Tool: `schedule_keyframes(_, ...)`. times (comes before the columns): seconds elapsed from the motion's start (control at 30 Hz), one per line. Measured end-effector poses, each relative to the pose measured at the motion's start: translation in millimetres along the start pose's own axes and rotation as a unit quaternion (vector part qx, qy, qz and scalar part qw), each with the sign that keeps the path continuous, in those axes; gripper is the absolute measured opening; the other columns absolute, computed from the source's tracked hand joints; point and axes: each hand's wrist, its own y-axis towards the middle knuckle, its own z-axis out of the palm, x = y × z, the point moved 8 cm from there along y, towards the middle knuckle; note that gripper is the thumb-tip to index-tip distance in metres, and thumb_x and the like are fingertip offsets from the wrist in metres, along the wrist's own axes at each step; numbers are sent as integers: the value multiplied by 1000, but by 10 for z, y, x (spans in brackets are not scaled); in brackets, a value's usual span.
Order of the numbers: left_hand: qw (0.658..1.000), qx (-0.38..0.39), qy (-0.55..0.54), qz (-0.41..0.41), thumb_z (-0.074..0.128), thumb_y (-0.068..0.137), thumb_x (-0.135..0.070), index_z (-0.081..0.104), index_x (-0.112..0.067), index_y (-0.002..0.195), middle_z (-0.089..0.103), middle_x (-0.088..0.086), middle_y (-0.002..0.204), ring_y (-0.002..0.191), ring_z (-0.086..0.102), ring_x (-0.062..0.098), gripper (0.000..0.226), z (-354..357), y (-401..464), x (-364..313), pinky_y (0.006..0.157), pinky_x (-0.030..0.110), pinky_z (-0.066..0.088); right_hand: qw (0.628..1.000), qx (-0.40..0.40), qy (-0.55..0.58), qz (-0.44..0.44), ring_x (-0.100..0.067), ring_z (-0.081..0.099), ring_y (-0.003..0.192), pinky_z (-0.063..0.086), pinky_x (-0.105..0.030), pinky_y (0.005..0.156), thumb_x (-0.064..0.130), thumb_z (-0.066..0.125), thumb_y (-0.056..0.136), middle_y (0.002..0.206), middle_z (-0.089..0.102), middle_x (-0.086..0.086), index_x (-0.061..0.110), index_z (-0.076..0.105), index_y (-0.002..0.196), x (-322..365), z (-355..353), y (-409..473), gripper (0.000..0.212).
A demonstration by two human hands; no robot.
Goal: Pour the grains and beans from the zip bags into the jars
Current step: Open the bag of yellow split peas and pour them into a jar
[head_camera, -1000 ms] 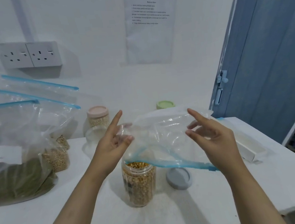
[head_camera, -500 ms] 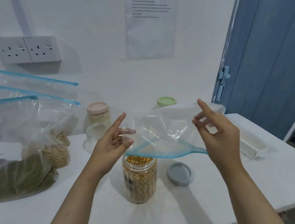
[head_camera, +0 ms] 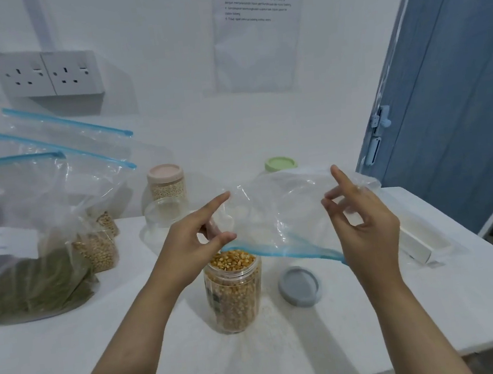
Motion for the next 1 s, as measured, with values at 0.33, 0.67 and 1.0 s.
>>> schedule_keyframes(0.33, 997, -67, -2, 37, 73, 88, -22, 60, -41, 121, 63, -18, 99, 86, 55, 6, 40, 328, 47, -492, 79, 7, 42, 977, -26, -26, 209, -2, 56, 79, 40, -2, 74, 17, 71, 91, 91, 59, 6, 33, 55, 139, -529, -353, -164, 53)
schedule_keyframes(0.67, 971, -164, -120, -129, 72, 88, -17, 70, -28, 100, 68, -16, 93, 79, 63, -4, 15, 908, 295, -454, 68, 6, 46, 816, -34, 320, 480, -18, 67, 108, 50, -31, 91, 17, 58, 98, 115, 73, 3, 22, 74, 112, -1617, -663, -254, 23)
schedule_keyframes(1.0, 823, -259, -443, -242, 61, 93, -7, 65, -9, 89, 62, 5, 82, 63, 62, 10, 6, 1629, 523, -446, 53, 18, 51, 964, 120, 166, 168, -15, 66, 96, 48, -28, 85, 30, 65, 93, 106, 64, 5, 36, 67, 91, -1858, -935, 544, 7)
